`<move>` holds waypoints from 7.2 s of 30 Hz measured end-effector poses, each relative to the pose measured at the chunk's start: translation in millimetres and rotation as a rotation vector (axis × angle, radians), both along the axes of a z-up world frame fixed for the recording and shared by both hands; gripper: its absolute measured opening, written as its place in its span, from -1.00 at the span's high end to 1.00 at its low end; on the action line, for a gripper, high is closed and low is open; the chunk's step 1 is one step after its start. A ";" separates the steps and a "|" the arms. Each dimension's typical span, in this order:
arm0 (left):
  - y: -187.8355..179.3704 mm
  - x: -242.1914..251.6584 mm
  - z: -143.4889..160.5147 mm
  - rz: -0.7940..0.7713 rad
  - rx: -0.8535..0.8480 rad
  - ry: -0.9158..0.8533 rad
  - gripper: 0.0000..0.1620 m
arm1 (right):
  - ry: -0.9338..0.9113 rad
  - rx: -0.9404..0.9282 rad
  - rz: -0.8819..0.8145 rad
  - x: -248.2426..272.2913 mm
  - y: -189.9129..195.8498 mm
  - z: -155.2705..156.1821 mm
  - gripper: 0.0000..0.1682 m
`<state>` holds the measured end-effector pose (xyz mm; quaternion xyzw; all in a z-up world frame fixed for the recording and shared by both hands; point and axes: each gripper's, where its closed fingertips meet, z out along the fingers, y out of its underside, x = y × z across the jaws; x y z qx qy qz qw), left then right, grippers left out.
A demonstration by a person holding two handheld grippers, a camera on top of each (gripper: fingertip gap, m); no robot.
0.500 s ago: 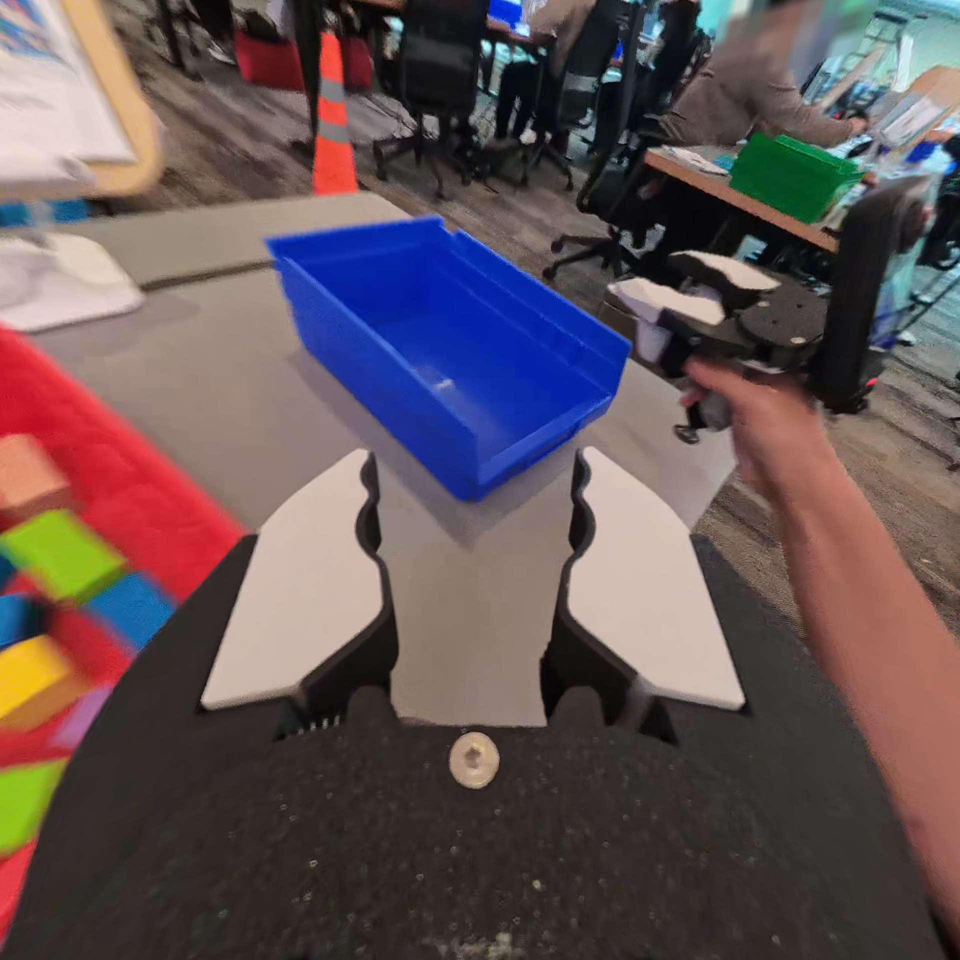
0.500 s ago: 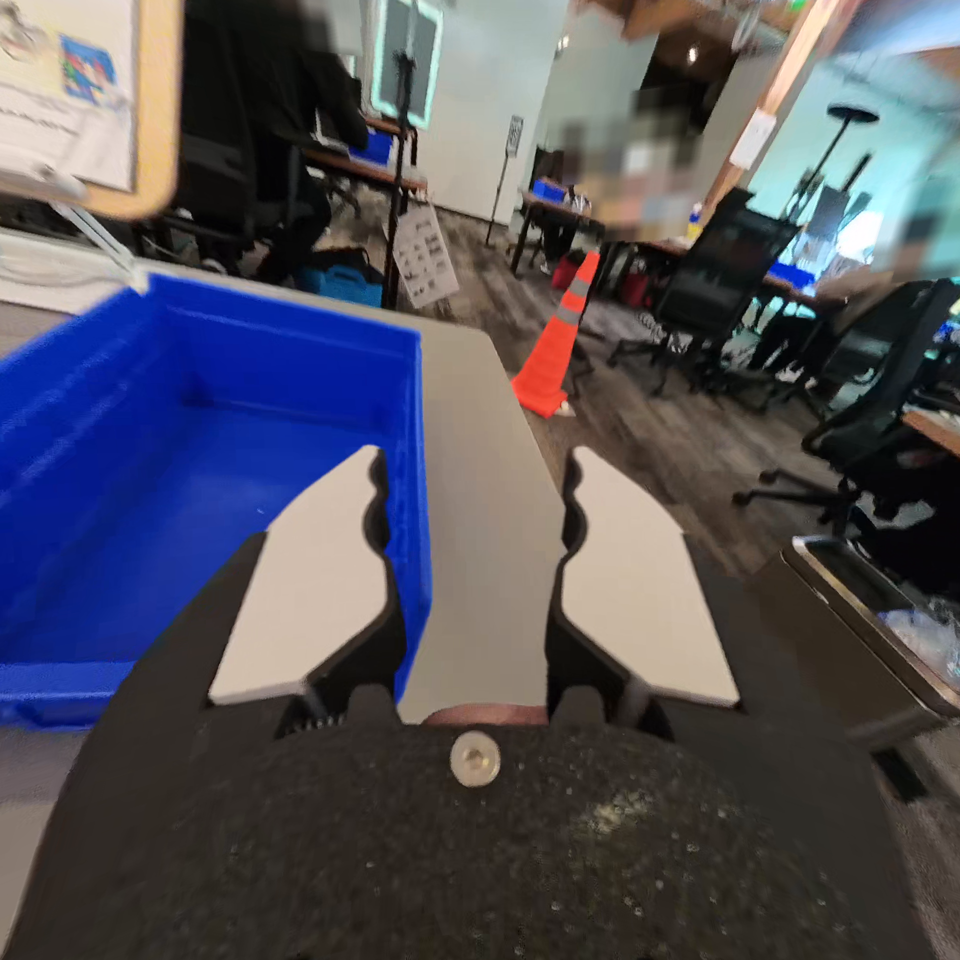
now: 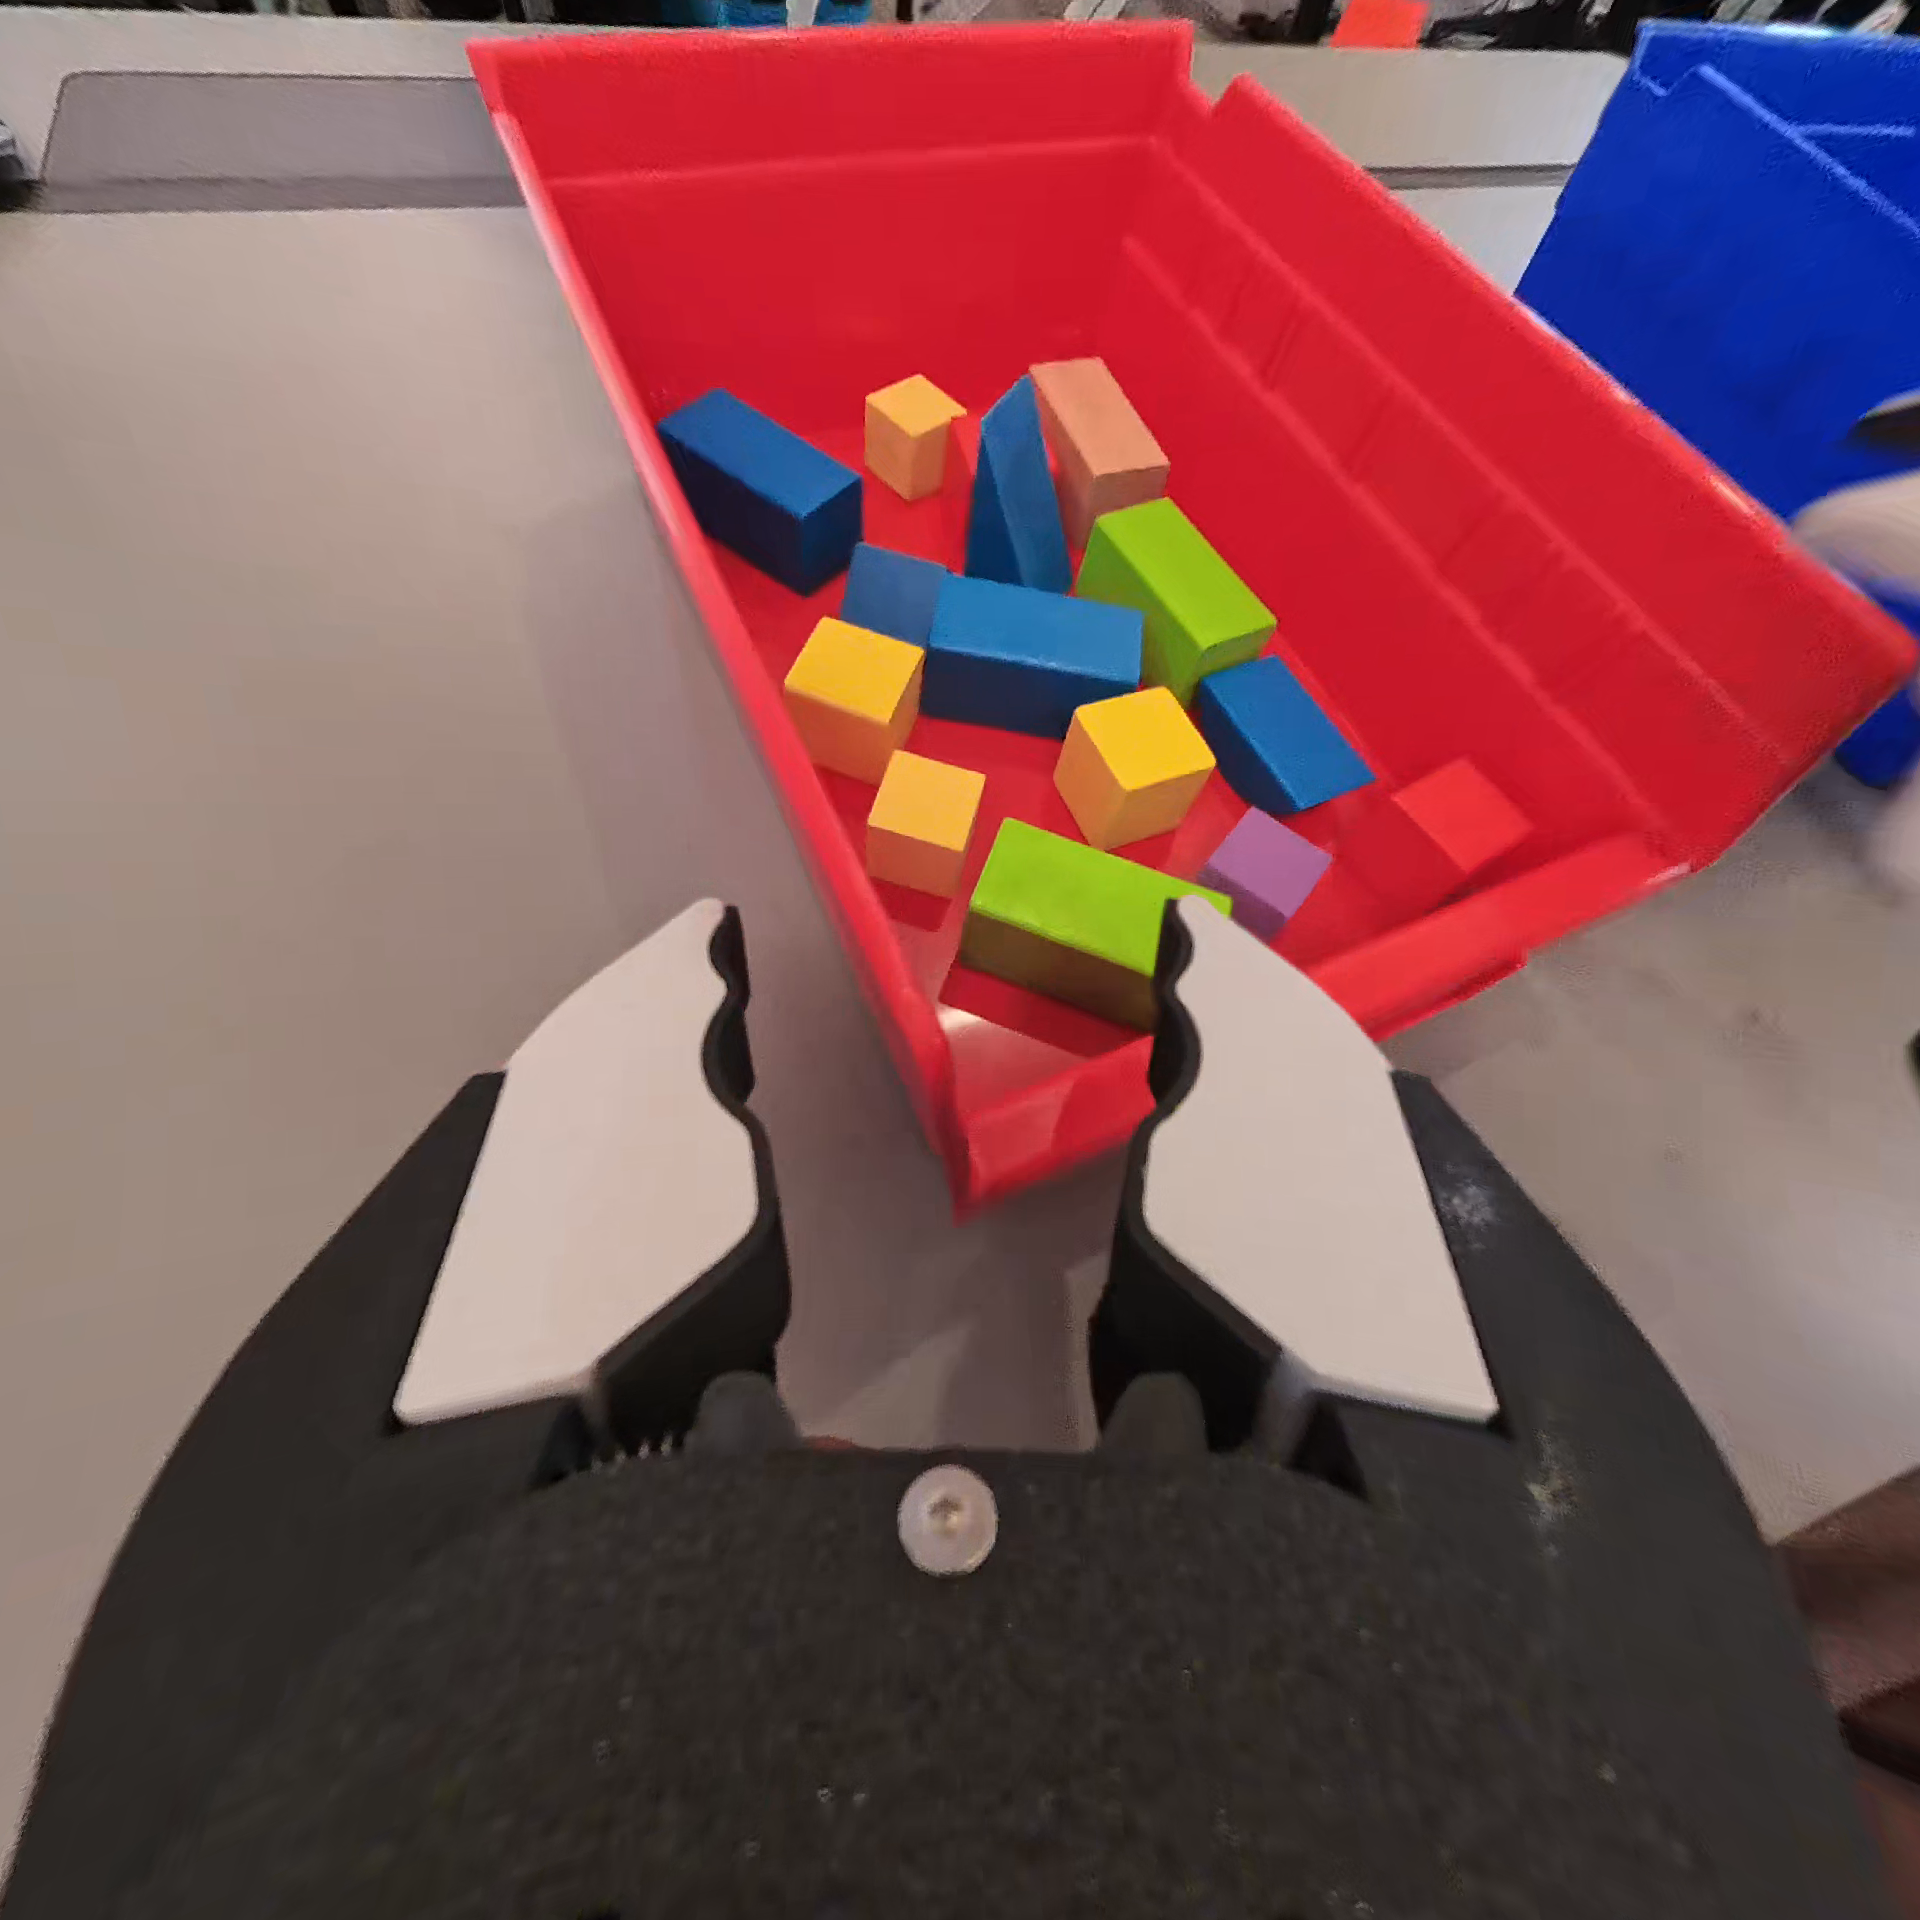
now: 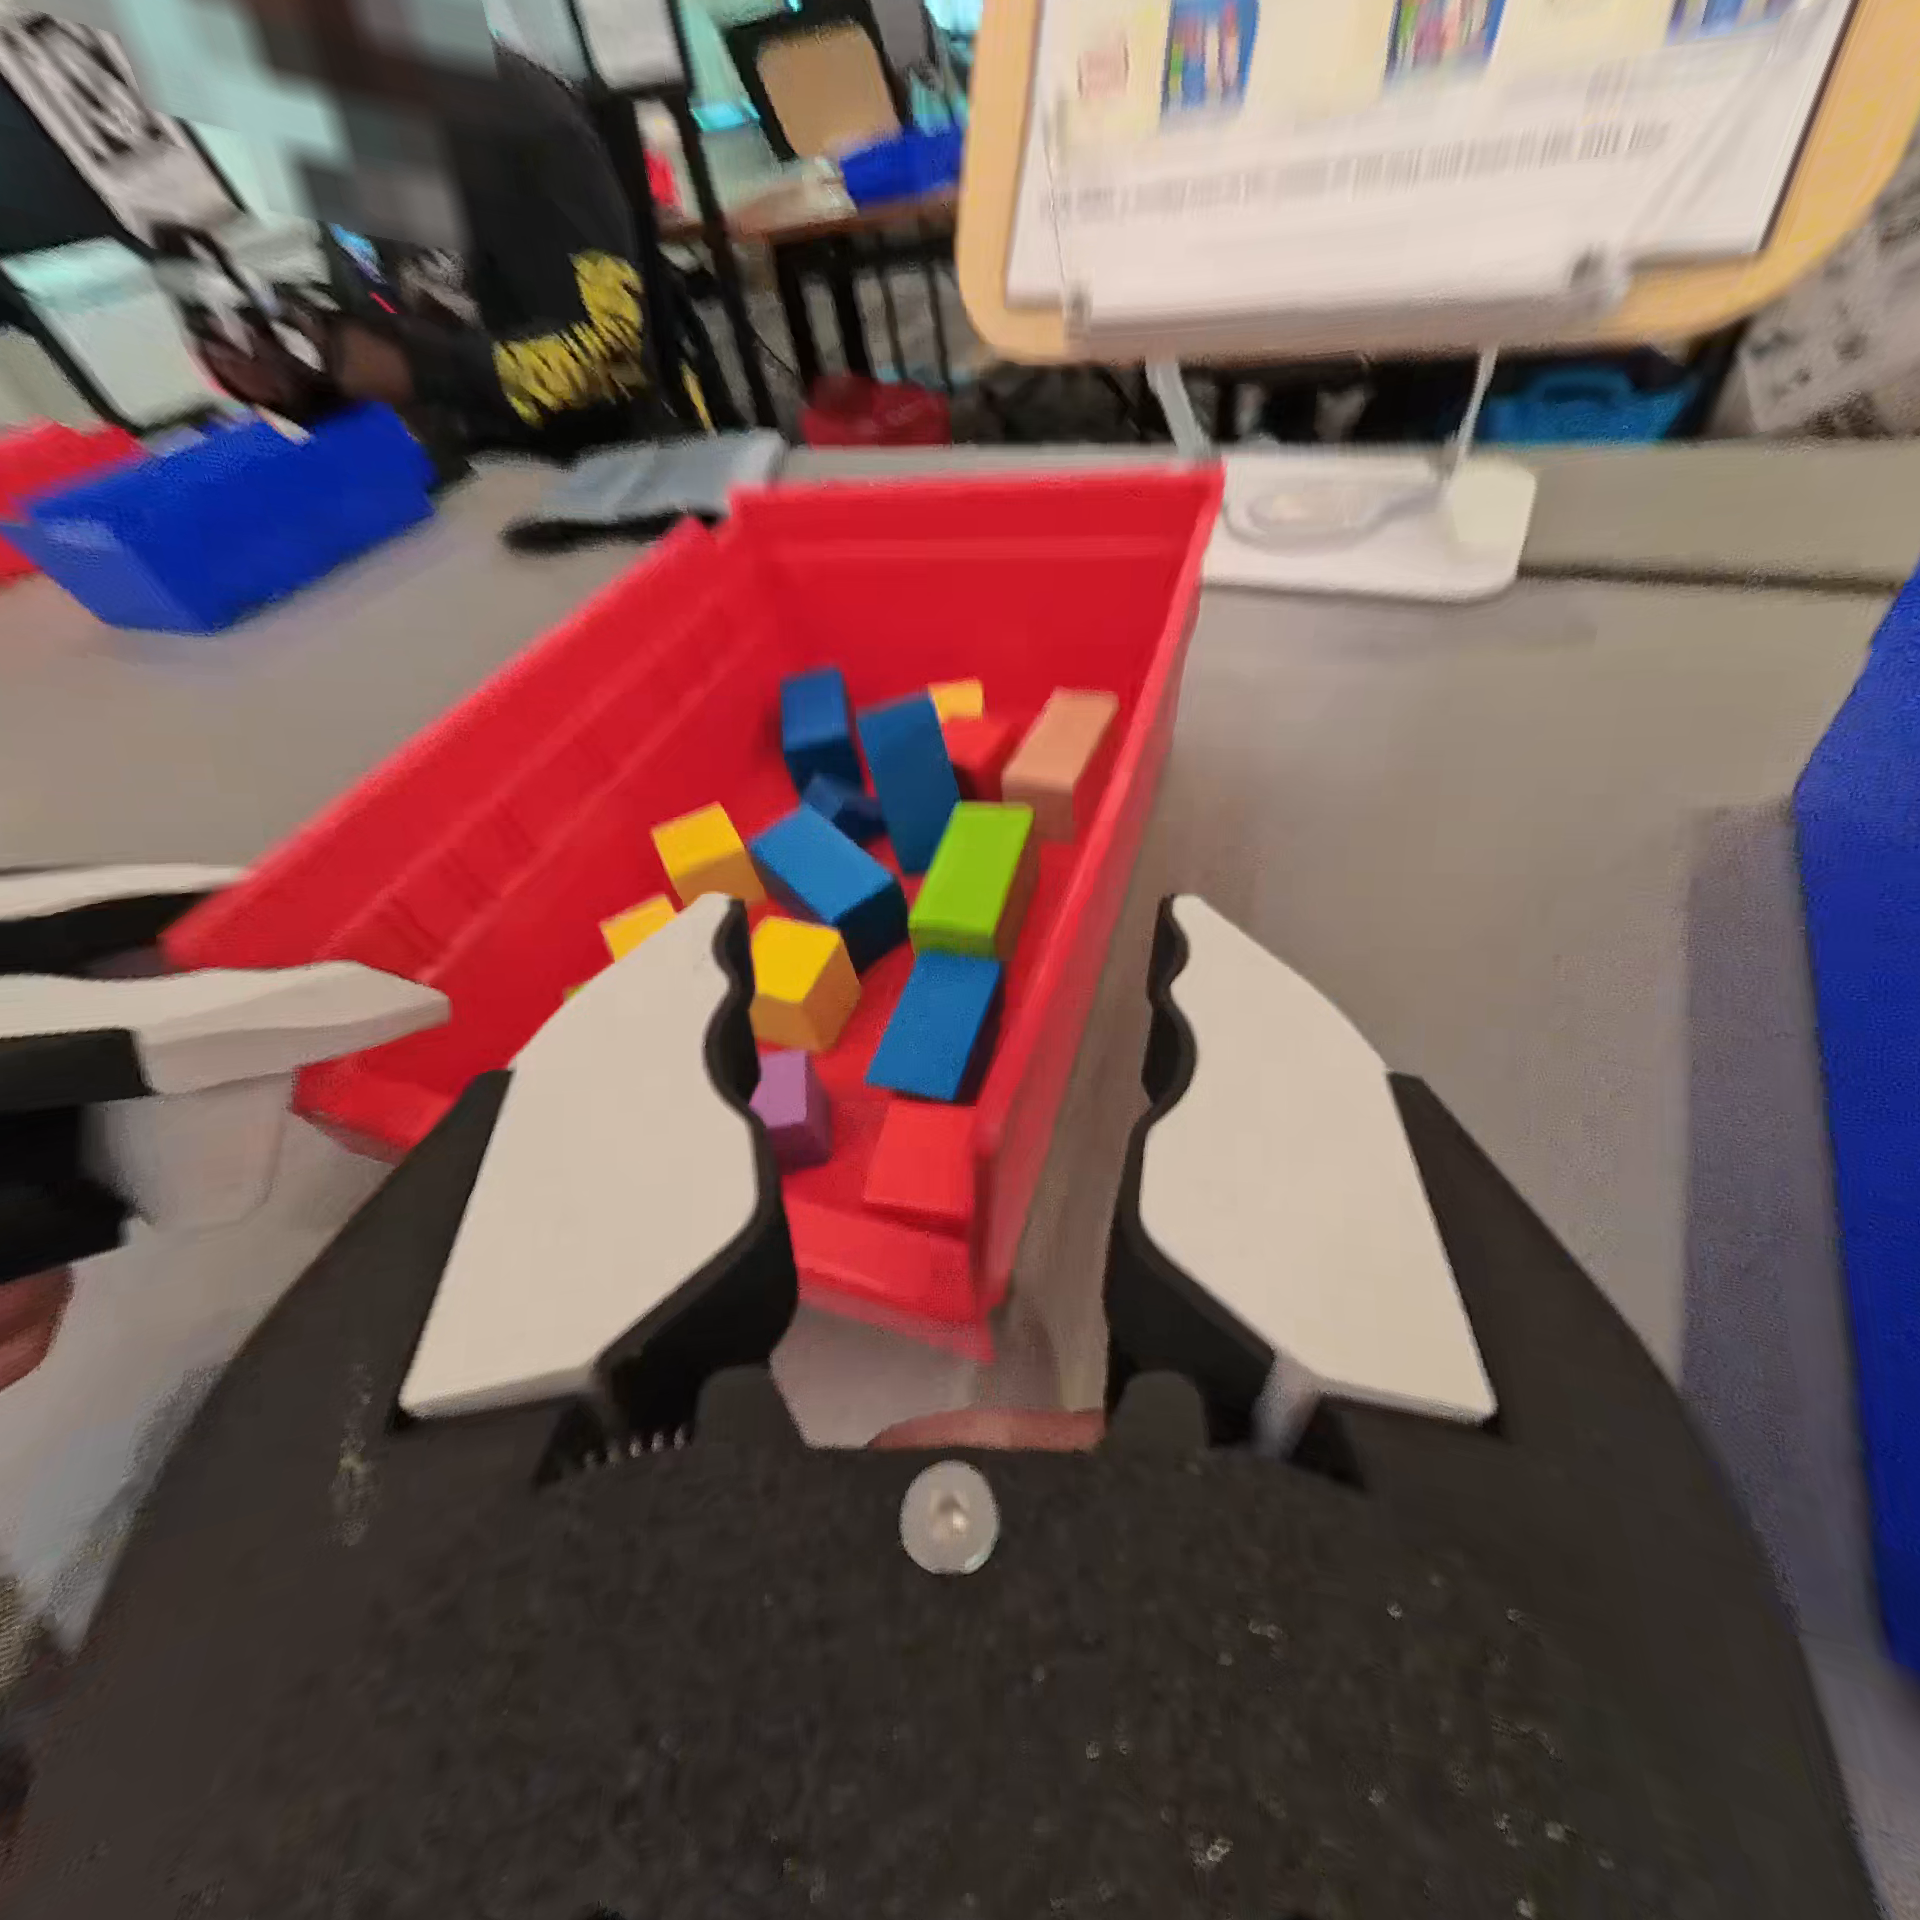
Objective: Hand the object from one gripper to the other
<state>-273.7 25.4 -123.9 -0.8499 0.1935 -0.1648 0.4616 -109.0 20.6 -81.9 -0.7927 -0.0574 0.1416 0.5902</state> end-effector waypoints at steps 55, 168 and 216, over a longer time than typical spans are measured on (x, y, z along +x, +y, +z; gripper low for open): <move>9.2 -165.0 58.4 0.211 0.252 -0.214 0.44 | -0.258 0.092 -0.363 224.1 -91.3 35.4 0.38; -132.0 3.3 30.9 -0.682 0.006 -0.289 0.32 | -0.757 -0.114 0.003 232.4 23.3 84.5 0.61; -121.6 -0.8 21.8 -0.696 -0.024 -0.292 0.34 | -1.566 -0.827 0.430 351.2 76.0 -100.7 0.60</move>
